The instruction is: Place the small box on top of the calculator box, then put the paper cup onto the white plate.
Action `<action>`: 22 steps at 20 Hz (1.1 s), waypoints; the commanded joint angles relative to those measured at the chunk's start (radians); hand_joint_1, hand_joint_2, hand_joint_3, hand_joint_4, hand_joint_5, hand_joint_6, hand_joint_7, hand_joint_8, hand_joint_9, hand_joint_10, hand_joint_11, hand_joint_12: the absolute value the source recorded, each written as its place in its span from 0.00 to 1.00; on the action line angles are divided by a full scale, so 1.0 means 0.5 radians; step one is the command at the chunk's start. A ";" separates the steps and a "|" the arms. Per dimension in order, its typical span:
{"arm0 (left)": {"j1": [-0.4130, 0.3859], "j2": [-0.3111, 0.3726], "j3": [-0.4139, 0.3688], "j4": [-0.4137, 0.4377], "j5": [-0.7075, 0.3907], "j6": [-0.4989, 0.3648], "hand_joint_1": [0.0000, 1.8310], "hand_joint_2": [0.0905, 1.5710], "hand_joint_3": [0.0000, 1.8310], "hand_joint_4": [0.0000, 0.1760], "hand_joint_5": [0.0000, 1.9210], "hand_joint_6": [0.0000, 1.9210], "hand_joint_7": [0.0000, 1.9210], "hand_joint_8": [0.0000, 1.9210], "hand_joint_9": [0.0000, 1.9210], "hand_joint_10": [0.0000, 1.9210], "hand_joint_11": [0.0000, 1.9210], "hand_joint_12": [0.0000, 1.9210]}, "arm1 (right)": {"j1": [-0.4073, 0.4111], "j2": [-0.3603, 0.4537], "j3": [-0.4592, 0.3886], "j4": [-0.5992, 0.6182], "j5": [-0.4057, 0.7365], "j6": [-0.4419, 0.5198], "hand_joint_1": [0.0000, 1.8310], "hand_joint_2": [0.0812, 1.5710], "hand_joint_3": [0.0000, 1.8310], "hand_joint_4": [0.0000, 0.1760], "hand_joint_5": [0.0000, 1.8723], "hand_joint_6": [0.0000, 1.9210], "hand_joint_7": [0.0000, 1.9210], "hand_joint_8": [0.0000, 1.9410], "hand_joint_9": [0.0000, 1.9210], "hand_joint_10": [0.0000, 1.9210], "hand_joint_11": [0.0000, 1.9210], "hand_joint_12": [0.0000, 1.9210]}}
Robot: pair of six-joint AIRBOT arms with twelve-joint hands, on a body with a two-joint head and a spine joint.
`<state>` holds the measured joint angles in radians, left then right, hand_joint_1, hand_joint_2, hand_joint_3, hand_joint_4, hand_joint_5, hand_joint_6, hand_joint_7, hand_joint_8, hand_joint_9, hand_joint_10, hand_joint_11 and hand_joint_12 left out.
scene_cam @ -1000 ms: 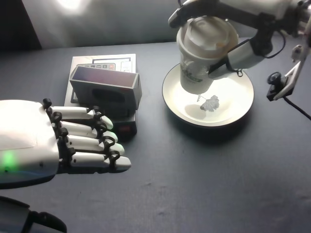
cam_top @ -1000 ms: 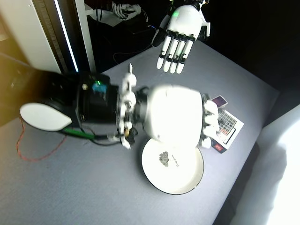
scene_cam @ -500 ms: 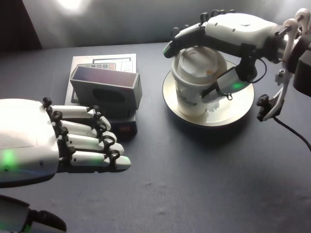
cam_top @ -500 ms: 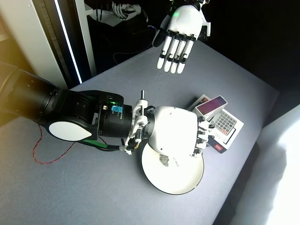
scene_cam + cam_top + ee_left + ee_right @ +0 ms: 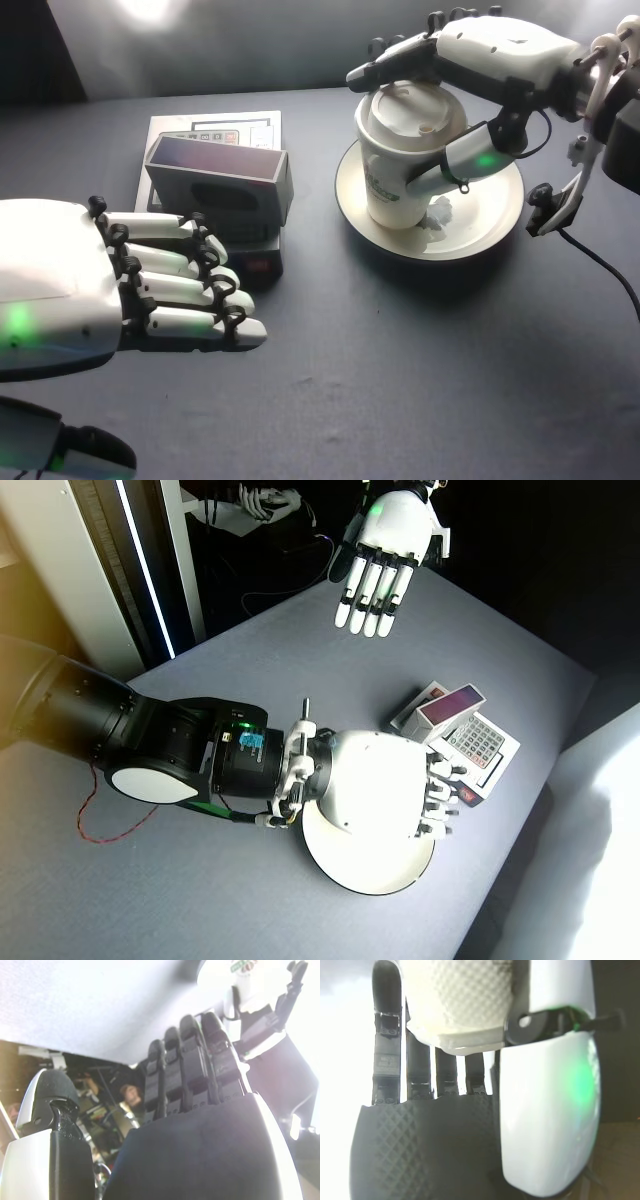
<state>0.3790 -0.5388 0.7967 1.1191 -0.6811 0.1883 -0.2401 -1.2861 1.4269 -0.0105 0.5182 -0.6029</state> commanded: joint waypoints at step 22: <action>-0.041 0.005 0.009 -0.084 -0.133 -0.006 0.23 0.73 0.00 0.00 0.12 0.00 0.14 0.00 0.15 0.00 0.00 0.32 | 0.038 0.084 -0.046 -0.012 0.164 0.077 0.28 0.48 0.00 0.00 0.00 0.00 0.00 0.00 0.00 0.00 0.00 0.00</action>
<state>0.3737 -0.5407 0.7975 1.1213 -0.6823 0.1856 -0.2314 -1.2572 1.4052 -0.0292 0.4740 -0.5755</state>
